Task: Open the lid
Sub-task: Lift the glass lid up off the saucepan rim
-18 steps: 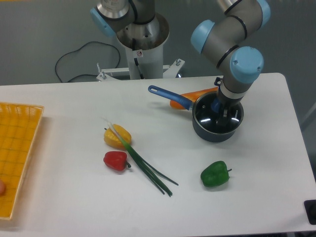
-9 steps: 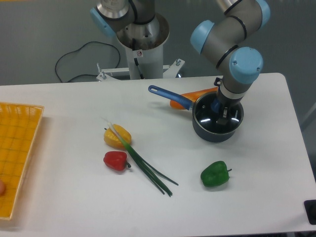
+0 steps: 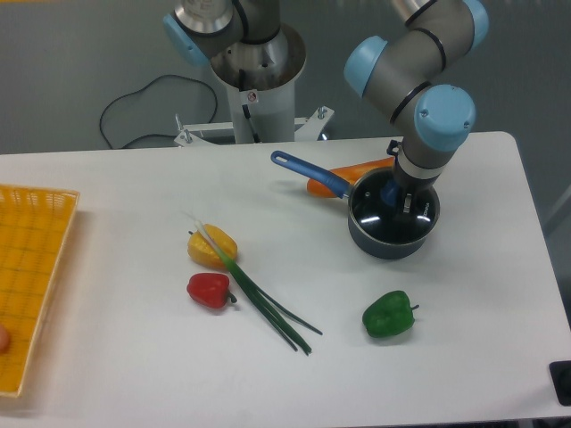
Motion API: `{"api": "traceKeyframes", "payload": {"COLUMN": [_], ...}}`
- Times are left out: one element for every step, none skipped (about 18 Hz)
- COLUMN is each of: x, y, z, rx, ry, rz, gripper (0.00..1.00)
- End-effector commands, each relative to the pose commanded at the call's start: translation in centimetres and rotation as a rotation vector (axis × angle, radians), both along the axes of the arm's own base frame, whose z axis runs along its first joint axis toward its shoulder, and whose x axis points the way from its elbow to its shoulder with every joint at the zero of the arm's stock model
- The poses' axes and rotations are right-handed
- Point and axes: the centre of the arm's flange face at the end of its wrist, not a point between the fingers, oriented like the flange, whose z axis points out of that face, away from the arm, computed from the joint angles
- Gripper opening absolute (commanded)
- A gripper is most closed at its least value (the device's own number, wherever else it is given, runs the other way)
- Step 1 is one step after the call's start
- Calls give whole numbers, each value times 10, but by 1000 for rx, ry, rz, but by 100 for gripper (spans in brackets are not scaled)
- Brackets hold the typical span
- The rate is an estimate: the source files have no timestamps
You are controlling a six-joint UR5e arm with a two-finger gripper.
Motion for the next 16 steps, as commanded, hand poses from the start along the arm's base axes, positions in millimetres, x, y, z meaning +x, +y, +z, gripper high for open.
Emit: {"api": "traceKeyframes", "payload": {"x": [0,-1,0,-1,-2,-2,-4,-6,-7,-8,-9,-9,-10,-11,-14,-15], "y": [0,-1,0,0,1,2,2,3,2,3,2,2,2,3,4,5], "z": [0,-1,1,2,3,4,7,11,14,17,20,23,28,33,39,44], "rx": [0,-1,-3,-2,-1,-1,0,0,-2,0,1,0,-1,-4,-2,-2], "ry": [0,2,6,9,12,12,14,20,19,22,26,24,28,32,38,44], "rz": [3,17,27,32,30,30,30,30,31,31,33,36,54,79,99,118], "gripper": [66,62,63,63,63,63,62,62,62,62,62,62,62,62,62,63]}}
